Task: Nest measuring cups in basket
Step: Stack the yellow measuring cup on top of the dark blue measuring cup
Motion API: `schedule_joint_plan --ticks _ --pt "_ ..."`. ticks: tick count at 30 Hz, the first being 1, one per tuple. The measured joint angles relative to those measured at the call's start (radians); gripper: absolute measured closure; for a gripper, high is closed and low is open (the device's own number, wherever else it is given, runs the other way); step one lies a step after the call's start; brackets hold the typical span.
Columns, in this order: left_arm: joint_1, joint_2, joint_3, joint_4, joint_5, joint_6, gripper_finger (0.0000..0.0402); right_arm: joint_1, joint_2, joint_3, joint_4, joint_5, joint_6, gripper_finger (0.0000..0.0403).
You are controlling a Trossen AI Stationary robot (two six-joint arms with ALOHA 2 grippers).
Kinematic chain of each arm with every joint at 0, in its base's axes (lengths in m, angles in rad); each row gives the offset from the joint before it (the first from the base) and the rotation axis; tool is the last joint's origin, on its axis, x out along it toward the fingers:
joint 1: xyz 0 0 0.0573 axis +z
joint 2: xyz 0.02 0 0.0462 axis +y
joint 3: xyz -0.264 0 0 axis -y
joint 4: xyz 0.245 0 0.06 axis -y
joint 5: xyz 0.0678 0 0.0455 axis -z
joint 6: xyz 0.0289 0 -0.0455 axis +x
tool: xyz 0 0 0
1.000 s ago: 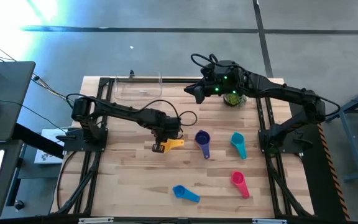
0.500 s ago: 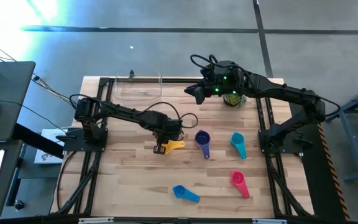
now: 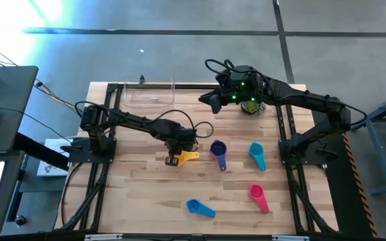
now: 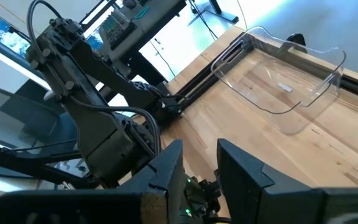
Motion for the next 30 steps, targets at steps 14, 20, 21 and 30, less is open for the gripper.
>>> schedule_joint_plan --ticks 14,20,21,30 --pt "0.002 -0.002 0.015 -0.027 -0.001 -0.069 0.0307 0.000 0.000 0.000 -0.001 -0.004 -0.016 0.0311" --pt "0.023 -0.002 0.114 -0.138 -0.001 -0.089 0.0295 0.000 0.000 0.000 -0.001 -0.009 -0.035 0.0311" --pt "0.027 -0.002 0.133 -0.163 -0.004 -0.089 0.0295 0.000 0.000 0.000 -0.001 -0.009 -0.042 0.0311" --pt "0.070 -0.003 0.260 -0.404 -0.060 -0.138 0.0296 0.000 0.000 0.000 -0.002 -0.089 -0.074 0.0311"
